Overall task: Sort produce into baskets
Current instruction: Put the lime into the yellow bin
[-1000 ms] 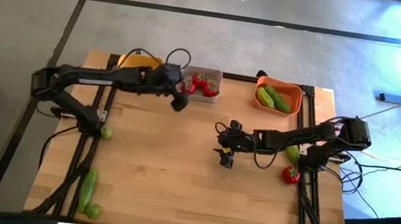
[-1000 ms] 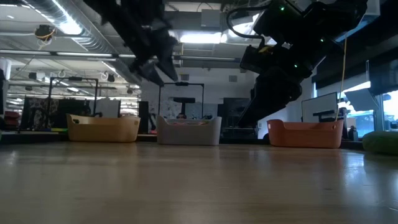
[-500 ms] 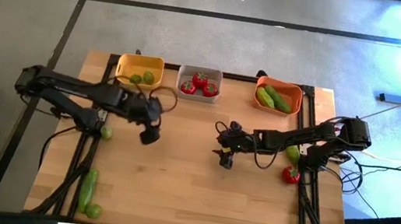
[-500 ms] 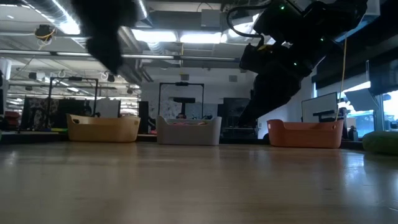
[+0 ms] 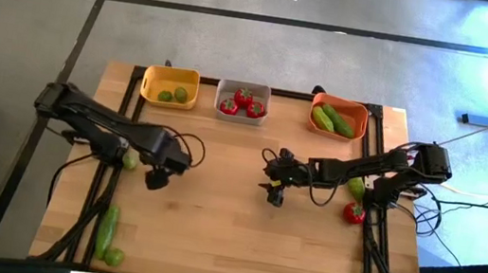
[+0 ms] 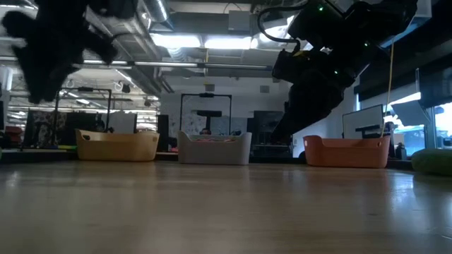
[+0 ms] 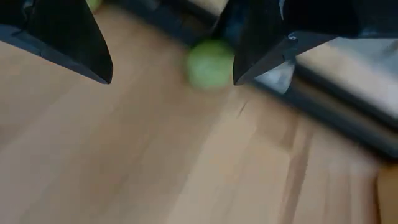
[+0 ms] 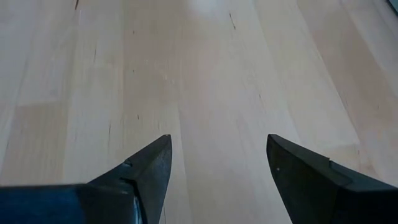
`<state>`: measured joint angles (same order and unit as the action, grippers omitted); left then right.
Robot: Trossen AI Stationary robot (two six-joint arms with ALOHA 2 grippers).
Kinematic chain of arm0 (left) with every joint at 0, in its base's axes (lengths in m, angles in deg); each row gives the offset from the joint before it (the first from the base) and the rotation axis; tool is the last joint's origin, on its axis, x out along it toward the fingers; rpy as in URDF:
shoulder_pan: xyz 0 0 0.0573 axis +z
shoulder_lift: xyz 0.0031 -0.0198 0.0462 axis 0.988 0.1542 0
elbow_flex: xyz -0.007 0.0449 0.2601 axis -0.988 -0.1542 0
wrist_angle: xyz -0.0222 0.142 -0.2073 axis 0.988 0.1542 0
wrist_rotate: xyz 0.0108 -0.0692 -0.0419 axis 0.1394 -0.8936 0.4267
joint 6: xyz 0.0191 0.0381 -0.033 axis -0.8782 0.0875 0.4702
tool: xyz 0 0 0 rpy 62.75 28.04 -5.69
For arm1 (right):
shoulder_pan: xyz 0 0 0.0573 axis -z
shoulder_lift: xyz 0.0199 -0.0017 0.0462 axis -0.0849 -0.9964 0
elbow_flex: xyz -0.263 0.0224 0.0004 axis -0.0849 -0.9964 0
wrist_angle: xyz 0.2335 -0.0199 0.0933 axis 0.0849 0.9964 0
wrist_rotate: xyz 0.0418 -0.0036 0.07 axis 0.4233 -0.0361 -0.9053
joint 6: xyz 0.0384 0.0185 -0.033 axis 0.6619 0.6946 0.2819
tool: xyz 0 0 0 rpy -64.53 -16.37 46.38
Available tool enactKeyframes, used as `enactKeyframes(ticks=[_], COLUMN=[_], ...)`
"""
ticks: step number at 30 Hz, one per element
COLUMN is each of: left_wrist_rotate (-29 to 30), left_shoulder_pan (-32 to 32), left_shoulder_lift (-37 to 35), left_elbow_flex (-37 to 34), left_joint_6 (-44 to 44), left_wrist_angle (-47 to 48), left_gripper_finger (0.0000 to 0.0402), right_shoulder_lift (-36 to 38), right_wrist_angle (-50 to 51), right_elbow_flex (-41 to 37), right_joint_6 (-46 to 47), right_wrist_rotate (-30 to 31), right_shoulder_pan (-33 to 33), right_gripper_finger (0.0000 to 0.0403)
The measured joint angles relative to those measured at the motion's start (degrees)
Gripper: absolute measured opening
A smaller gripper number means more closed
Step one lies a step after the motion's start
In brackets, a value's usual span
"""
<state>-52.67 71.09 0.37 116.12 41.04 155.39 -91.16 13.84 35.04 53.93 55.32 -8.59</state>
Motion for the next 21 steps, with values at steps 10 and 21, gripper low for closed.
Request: enactKeyframes(ticks=[10, 21], left_wrist_rotate=[-6.85, -3.41], left_shoulder_pan=[1.38, 5.51], left_shoulder_lift=[11.24, 18.3], left_elbow_flex=[-7.6, -12.68], left_joint_6=[-9.85, -17.16], left_wrist_angle=[4.27, -0.1], left_gripper_finger=[0.0326, 0.0326], right_shoulder_lift=[0.0, 0.0], right_wrist_angle=[0.23, 0.21], right_elbow_flex=[0.0, 0.0], right_joint_6=[-0.04, -0.07], right_wrist_rotate=[-0.02, -0.02], right_shoulder_pan=[0.0, 0.0], right_gripper_finger=[0.0252, 0.0252])
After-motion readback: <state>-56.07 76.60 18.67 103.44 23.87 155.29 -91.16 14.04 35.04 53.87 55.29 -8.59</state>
